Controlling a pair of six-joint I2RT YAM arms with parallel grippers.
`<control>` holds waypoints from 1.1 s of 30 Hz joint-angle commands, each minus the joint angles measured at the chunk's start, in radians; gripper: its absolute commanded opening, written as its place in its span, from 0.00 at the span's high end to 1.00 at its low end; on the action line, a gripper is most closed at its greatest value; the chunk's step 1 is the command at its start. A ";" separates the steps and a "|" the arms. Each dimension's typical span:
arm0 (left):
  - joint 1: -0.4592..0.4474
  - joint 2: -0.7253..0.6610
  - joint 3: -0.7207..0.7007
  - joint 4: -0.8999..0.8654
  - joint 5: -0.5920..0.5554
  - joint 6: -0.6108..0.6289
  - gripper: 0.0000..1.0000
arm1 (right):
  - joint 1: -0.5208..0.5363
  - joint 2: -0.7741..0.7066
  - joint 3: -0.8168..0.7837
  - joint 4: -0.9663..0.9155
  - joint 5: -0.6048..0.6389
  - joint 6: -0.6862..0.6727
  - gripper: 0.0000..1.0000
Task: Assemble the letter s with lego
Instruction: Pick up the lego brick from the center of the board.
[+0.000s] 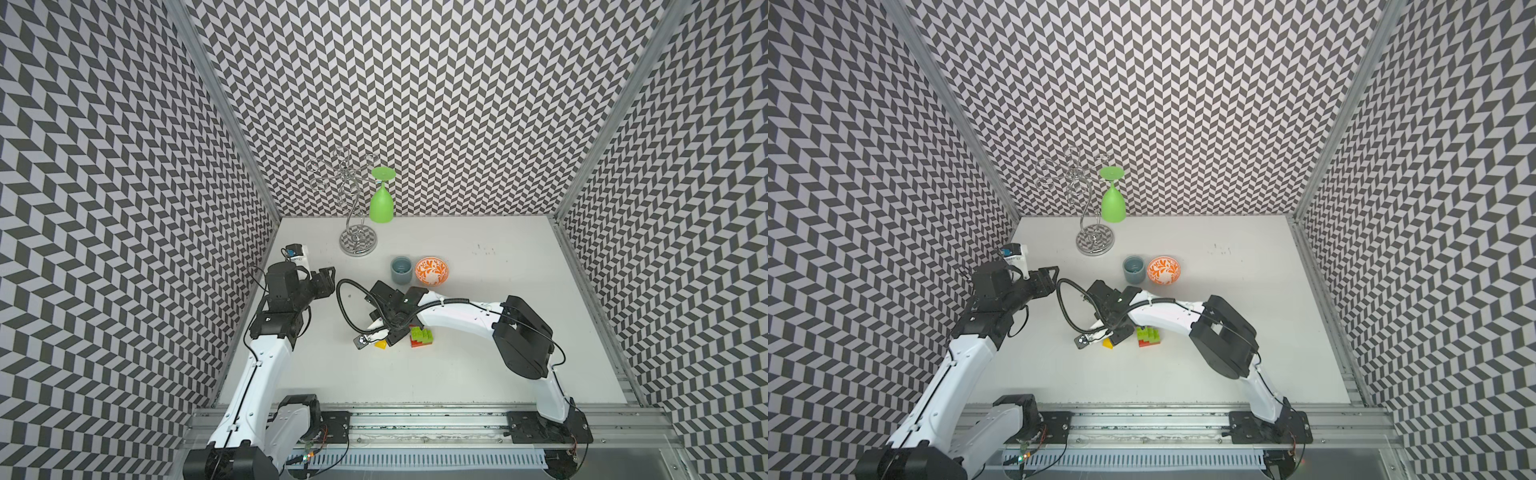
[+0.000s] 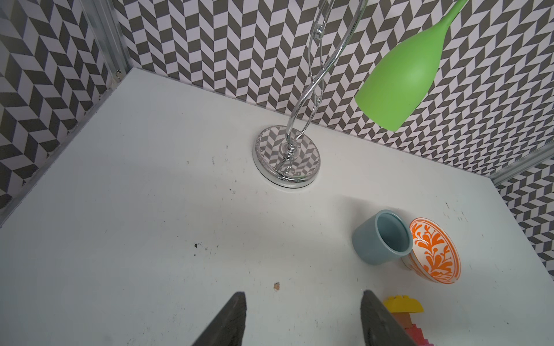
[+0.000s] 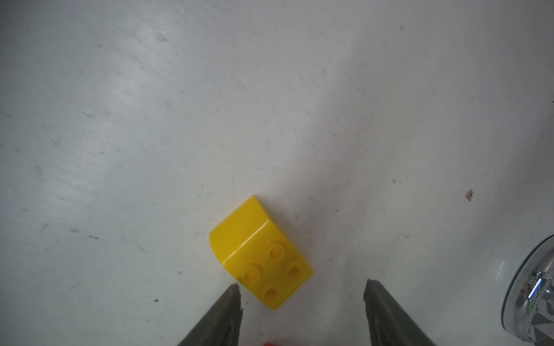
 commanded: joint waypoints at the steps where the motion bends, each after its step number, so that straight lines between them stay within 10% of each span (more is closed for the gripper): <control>1: 0.003 -0.021 -0.010 0.014 -0.002 -0.005 0.38 | 0.009 0.009 -0.030 0.027 -0.015 -0.030 0.33; 17: 0.005 -0.020 -0.011 0.018 0.004 -0.004 0.38 | 0.035 0.056 -0.050 0.074 -0.058 -0.007 0.45; 33: 0.005 -0.017 -0.010 0.014 0.002 -0.002 0.38 | 0.034 -0.020 0.036 0.086 -0.115 0.121 0.98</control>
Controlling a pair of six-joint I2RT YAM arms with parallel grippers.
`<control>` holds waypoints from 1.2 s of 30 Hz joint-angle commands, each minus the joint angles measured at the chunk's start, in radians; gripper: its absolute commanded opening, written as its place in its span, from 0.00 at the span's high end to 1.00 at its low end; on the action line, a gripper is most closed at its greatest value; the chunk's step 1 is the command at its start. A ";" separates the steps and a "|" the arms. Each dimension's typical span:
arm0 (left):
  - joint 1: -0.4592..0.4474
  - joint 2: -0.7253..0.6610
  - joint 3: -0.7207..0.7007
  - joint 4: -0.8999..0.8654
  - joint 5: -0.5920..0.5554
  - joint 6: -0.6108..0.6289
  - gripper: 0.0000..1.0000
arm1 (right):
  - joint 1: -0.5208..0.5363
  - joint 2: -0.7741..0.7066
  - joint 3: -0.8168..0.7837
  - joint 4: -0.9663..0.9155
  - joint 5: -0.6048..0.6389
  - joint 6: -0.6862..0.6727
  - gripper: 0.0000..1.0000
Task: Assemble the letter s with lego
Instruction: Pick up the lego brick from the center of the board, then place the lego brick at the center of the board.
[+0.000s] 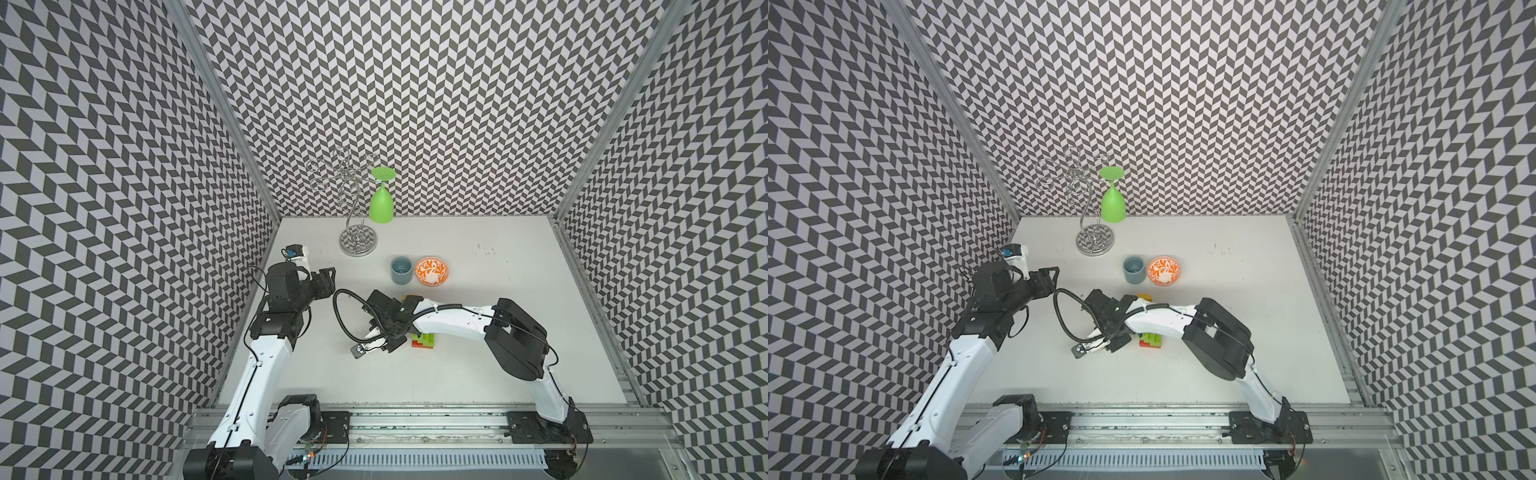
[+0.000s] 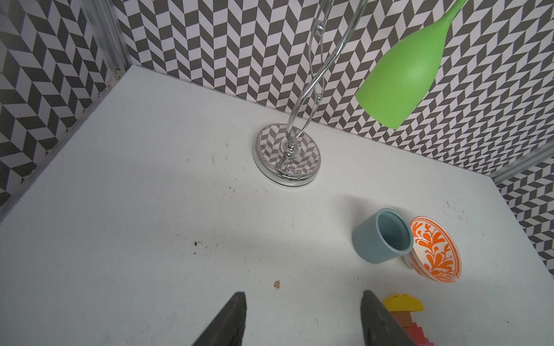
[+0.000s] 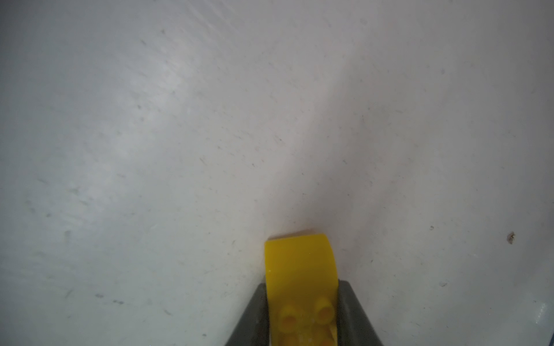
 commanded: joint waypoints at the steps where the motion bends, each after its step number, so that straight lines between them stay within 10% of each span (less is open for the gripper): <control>1: 0.005 -0.017 -0.007 0.015 0.001 -0.003 0.38 | 0.004 -0.070 0.058 0.031 -0.054 0.087 0.99; 10: 0.009 -0.010 -0.008 0.018 0.007 -0.005 0.38 | 0.069 -0.316 -0.051 -0.038 -0.058 0.413 0.96; 19: 0.010 0.010 -0.011 0.022 0.025 -0.005 0.38 | 0.121 -0.616 -0.573 0.177 -0.058 0.699 0.95; 28: 0.013 0.022 -0.012 0.021 0.024 -0.004 0.38 | 0.119 -0.549 -0.702 0.237 -0.014 0.749 0.90; 36: 0.013 0.029 -0.014 0.019 0.021 -0.004 0.36 | 0.117 -0.566 -0.741 0.272 -0.010 0.757 0.46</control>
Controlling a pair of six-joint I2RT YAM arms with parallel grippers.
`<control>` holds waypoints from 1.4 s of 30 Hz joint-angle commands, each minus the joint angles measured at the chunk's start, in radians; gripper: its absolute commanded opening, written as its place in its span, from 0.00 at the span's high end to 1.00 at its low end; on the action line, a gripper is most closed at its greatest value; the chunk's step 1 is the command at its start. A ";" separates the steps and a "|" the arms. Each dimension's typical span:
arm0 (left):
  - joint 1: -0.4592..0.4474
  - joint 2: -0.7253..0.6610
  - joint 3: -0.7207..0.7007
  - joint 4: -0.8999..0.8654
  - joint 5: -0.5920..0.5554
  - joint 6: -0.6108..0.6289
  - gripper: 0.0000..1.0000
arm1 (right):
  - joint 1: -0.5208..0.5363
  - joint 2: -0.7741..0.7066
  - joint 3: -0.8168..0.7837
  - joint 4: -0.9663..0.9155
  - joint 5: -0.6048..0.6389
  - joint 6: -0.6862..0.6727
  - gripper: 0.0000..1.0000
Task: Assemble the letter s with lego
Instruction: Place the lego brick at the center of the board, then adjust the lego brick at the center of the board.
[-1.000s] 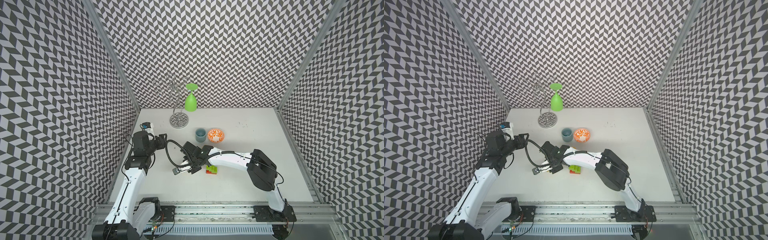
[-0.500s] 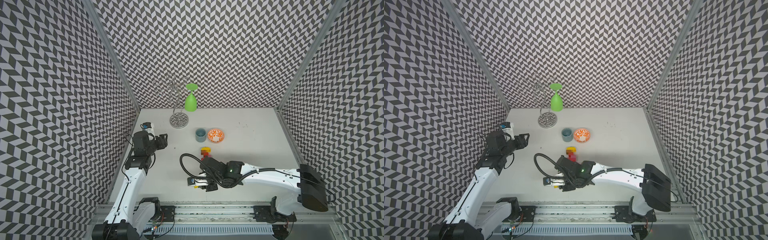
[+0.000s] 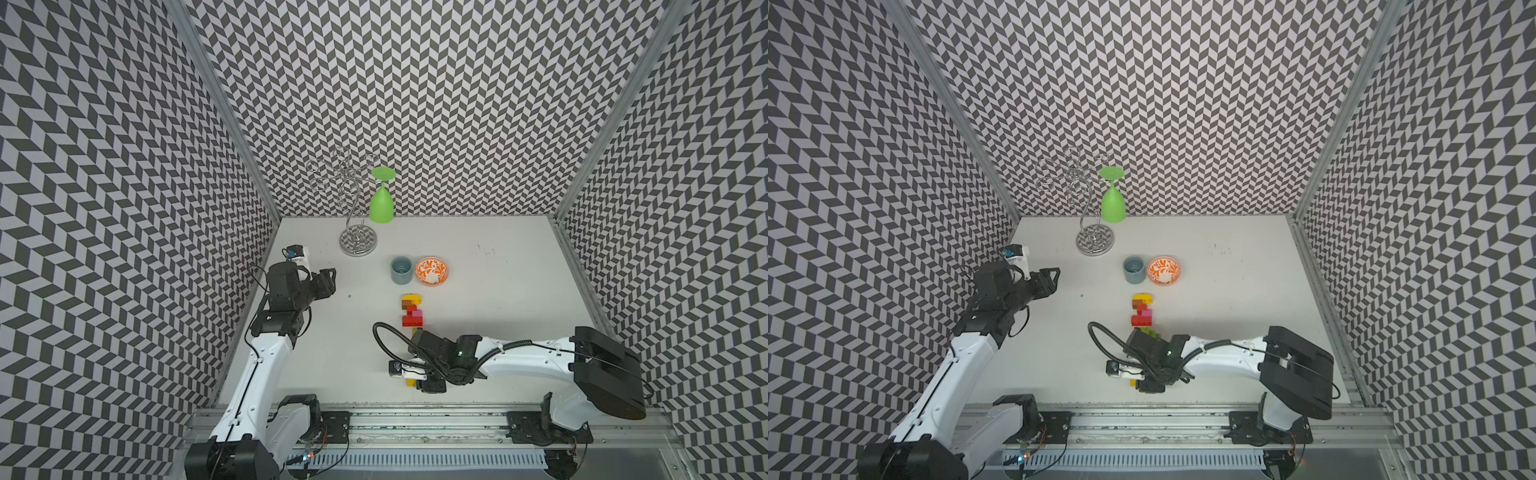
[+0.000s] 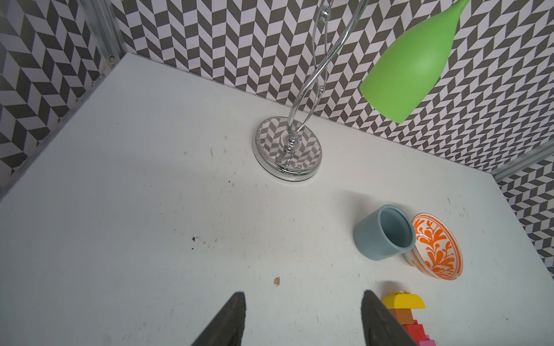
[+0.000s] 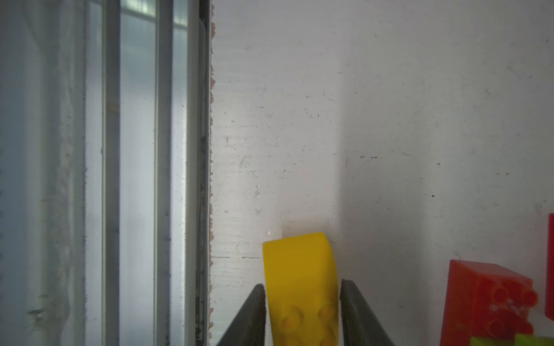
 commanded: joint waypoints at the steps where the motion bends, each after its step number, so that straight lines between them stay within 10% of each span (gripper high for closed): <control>1: 0.006 0.006 -0.012 0.020 0.006 -0.001 0.36 | -0.006 -0.040 -0.012 0.058 0.007 0.013 0.39; 10: 0.006 0.009 -0.012 0.019 0.009 -0.001 0.37 | -0.173 -0.348 -0.006 0.080 -0.017 0.114 0.33; 20: 0.010 0.009 -0.011 0.022 0.019 -0.005 0.38 | -0.239 -0.672 -0.115 0.219 0.337 0.718 0.51; 23: 0.009 0.010 -0.013 0.024 0.024 -0.006 0.39 | -0.293 -0.608 -0.024 0.098 0.351 0.888 0.67; 31: 0.007 0.014 -0.015 0.029 0.035 -0.009 0.39 | -0.308 -0.141 0.254 -0.257 0.115 1.046 0.69; 42: 0.005 0.012 -0.014 0.027 0.035 -0.007 0.39 | -0.312 -0.072 0.200 -0.222 0.042 1.224 0.69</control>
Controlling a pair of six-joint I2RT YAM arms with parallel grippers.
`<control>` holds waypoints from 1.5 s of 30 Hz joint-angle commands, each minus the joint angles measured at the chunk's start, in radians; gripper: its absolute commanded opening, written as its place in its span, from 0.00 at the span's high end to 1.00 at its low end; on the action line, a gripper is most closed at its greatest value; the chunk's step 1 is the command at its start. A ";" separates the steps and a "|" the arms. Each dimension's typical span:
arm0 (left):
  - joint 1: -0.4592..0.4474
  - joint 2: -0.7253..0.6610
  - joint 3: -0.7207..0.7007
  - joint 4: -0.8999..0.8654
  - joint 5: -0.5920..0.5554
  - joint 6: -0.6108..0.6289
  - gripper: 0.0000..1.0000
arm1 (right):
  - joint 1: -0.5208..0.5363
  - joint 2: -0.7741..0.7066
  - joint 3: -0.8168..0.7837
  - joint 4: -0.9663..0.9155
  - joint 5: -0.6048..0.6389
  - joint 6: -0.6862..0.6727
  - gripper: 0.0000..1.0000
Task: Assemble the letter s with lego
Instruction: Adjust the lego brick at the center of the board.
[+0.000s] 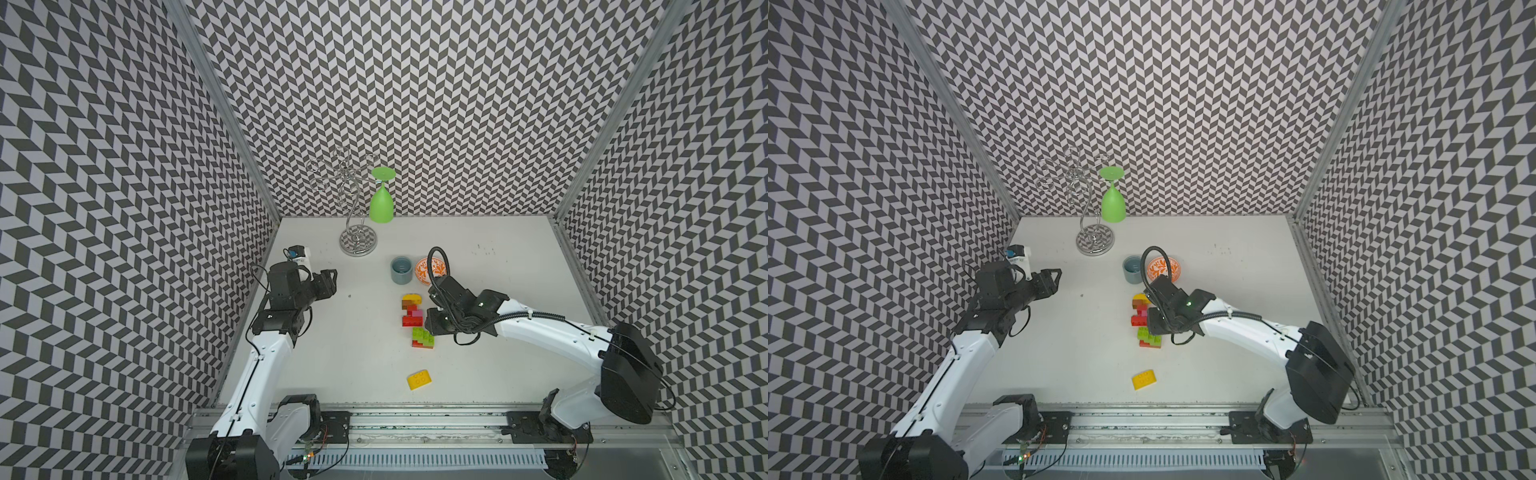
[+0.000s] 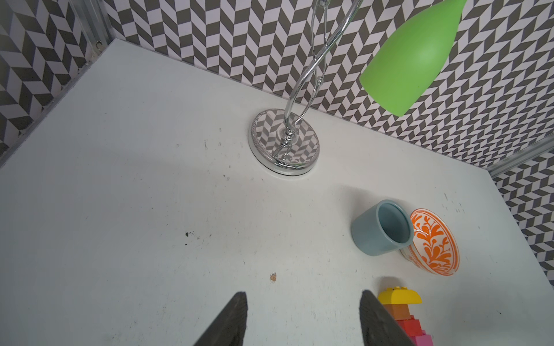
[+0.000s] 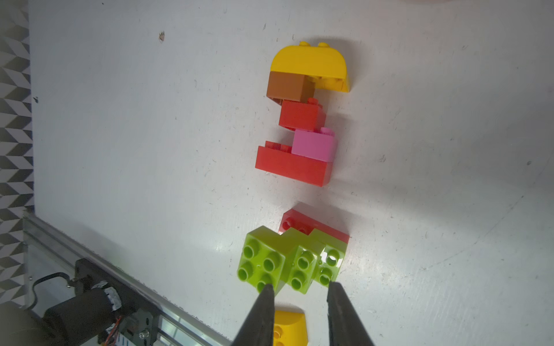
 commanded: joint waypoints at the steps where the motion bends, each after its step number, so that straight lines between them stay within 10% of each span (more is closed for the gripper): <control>1: 0.003 -0.005 -0.009 0.024 0.014 0.001 0.39 | -0.003 0.011 -0.022 0.022 -0.037 0.076 0.69; 45: 0.002 -0.012 -0.009 0.020 0.004 0.004 0.39 | -0.031 0.046 -0.055 0.065 -0.075 0.083 0.70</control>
